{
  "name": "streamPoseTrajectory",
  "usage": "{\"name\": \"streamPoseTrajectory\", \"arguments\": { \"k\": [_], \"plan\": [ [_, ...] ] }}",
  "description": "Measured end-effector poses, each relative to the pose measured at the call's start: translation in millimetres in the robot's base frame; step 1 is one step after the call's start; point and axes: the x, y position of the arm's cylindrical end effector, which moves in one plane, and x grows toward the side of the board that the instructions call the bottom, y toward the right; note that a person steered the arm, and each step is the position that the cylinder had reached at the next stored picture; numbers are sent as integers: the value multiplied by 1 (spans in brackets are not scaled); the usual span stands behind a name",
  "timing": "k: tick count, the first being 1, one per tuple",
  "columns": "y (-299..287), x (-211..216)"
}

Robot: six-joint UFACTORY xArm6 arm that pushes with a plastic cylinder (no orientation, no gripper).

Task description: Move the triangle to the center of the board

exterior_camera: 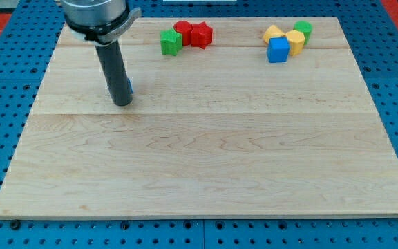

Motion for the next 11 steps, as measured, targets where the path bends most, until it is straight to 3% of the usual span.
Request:
{"name": "streamPoseTrajectory", "arguments": {
  "k": [1,2,3,7,9,10,11],
  "plan": [
    [15,63],
    [-61,66],
    [-119,22],
    [-72,-29],
    [91,-64],
    [109,-55],
    [71,-40]
  ]
}}
